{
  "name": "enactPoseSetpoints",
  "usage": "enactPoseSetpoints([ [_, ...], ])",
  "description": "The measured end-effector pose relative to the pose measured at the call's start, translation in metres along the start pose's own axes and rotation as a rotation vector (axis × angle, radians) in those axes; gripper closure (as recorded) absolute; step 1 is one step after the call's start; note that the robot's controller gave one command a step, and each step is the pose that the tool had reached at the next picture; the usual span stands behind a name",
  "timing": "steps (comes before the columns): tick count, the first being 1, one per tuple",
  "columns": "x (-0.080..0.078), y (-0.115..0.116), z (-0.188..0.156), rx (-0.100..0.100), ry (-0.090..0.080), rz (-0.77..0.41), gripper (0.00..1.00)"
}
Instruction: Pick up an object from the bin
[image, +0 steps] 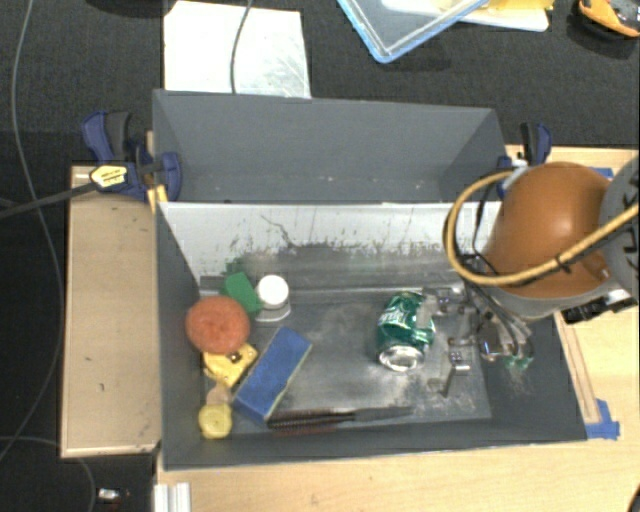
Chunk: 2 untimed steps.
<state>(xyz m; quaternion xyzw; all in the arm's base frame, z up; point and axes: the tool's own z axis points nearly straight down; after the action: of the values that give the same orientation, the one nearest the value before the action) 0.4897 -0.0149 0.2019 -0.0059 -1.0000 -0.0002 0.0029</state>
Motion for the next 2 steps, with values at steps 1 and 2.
enactPoseSetpoints([
  [1,-0.001,0.000,-0.004,0.000,-0.007,0.000,0.00],
  [2,0.000,-0.002,0.042,0.000,-0.011,-0.027,0.00],
])
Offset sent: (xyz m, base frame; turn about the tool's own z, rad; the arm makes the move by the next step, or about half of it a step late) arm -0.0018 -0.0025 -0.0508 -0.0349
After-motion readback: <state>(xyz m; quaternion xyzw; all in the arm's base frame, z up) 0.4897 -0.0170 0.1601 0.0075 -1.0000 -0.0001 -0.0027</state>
